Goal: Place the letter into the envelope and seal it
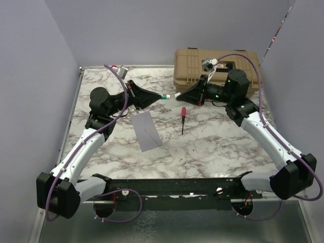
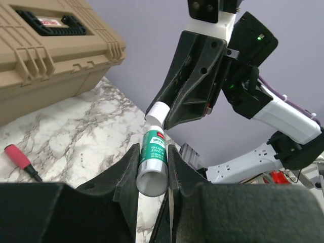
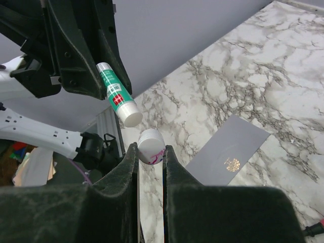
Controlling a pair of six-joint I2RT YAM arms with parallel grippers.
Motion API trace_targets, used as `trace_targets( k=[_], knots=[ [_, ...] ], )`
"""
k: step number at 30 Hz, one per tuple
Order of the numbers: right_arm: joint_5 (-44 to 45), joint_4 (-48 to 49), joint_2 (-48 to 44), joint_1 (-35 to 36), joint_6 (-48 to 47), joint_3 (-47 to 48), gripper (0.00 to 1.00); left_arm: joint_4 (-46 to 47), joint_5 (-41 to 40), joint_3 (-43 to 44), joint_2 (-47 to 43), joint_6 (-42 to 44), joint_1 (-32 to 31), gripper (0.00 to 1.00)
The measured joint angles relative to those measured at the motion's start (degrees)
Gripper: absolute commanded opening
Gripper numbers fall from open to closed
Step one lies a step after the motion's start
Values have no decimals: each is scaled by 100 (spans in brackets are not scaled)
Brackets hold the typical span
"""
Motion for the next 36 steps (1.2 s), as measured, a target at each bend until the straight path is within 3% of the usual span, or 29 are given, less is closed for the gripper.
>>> trace_targets(
  k=[18, 36],
  knots=[
    [-758, 1272, 59, 4, 990, 7, 1, 413, 127, -4, -39, -374, 0, 0],
    [-997, 1327, 372, 76, 935, 146, 1, 715, 142, -127, -39, -658, -94, 0]
  ],
)
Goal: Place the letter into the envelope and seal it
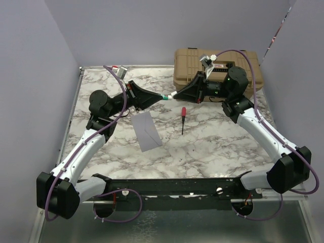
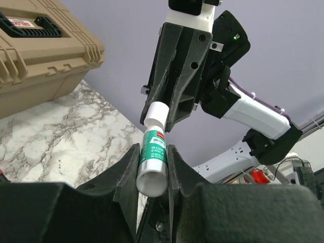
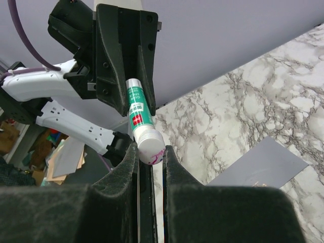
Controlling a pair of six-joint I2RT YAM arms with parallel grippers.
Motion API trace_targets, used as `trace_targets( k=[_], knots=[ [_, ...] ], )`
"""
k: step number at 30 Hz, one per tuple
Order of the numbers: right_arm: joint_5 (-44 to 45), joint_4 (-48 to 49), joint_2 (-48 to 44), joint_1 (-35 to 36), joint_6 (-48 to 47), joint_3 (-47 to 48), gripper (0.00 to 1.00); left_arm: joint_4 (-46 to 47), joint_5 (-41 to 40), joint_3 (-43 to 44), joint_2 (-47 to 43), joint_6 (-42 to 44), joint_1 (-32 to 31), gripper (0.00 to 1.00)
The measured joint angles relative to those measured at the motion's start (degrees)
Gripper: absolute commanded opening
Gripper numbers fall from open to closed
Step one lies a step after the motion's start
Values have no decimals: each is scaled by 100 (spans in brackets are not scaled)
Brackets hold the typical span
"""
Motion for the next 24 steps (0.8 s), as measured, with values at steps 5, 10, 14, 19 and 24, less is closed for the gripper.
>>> trace_targets(
  k=[5, 10, 14, 19, 24],
  knots=[
    [-96, 9, 7, 0, 13, 0, 1, 46, -90, -9, 0, -52, 0, 0],
    [-225, 17, 22, 0, 17, 0, 0, 162, -157, -66, 0, -153, -26, 0],
    [-275, 61, 22, 4, 59, 17, 1, 280, -221, -103, 0, -249, -157, 0],
    [-280, 155, 22, -2, 114, 42, 1, 433, -365, -129, 0, -319, -247, 0],
    [-245, 232, 22, -2, 192, 42, 0, 597, -490, -190, 0, -455, -262, 0]
  ],
)
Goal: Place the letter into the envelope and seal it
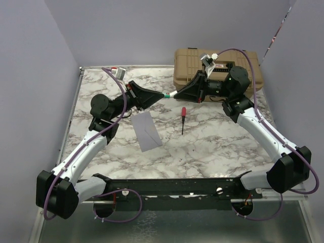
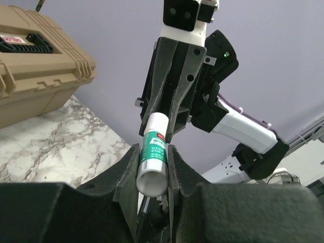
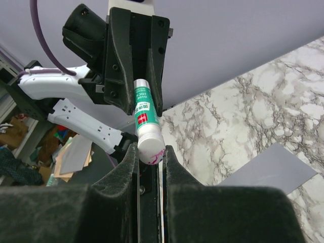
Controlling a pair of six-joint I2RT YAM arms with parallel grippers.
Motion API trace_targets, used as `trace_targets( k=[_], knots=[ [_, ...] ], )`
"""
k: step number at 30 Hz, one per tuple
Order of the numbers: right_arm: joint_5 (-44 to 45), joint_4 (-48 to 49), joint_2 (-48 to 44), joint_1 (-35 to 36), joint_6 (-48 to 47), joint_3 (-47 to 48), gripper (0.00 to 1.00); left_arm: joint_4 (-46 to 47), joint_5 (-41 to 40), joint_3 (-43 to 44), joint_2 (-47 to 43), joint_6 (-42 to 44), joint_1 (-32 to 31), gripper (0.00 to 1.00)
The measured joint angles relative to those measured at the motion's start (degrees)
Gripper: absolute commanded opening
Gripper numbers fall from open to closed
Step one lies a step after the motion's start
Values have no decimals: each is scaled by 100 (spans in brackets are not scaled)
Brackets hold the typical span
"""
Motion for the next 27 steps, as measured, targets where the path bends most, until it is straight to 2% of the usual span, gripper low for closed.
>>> trace_targets(
  k=[15, 27],
  knots=[
    [715, 1119, 20, 138, 2079, -129, 1, 1902, -1051, -575, 90, -839, -168, 0],
    [1012, 1062, 173, 234, 2494, 55, 1, 2433, -1207, -546, 387, -925, -186, 0]
  ],
)
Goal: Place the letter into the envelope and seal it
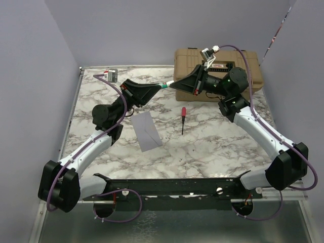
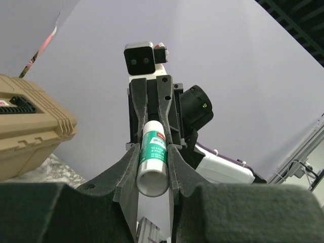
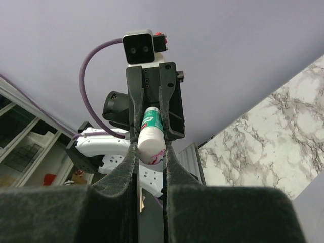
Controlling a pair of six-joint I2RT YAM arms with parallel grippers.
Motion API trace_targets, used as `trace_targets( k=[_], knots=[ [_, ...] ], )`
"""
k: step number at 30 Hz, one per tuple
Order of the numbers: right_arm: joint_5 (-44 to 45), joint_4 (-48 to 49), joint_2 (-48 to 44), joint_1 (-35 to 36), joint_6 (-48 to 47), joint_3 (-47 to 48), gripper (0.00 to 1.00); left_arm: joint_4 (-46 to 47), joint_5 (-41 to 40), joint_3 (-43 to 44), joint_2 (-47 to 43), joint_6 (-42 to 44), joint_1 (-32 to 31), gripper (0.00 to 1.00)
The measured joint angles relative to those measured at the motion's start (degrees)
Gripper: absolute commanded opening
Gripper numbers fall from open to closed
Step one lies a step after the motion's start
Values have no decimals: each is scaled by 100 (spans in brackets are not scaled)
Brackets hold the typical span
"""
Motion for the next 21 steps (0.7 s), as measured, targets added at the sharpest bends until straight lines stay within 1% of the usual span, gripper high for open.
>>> trace_targets(
  k=[10, 11, 15, 16, 17, 20, 21],
  knots=[
    [310, -201, 199, 136, -114, 398, 1, 249, 28, 269, 280, 2, 81, 0],
    [321, -302, 201, 136, -168, 450, 5, 254, 26, 273, 289, 0, 83, 0],
    [378, -841, 199, 157, -476, 717, 54, 275, -44, 273, 293, -81, 87, 0],
    [382, -935, 199, 188, -540, 754, 61, 262, -39, 273, 293, -118, 83, 0],
    [389, -1058, 199, 236, -601, 763, 66, 240, -22, 273, 297, -157, 57, 0],
    [398, -1388, 199, 334, -730, 739, 74, 249, -15, 264, 297, -315, 22, 0],
    [402, -1471, 199, 328, -752, 737, 79, 273, -15, 256, 297, -380, 59, 0]
  ],
)
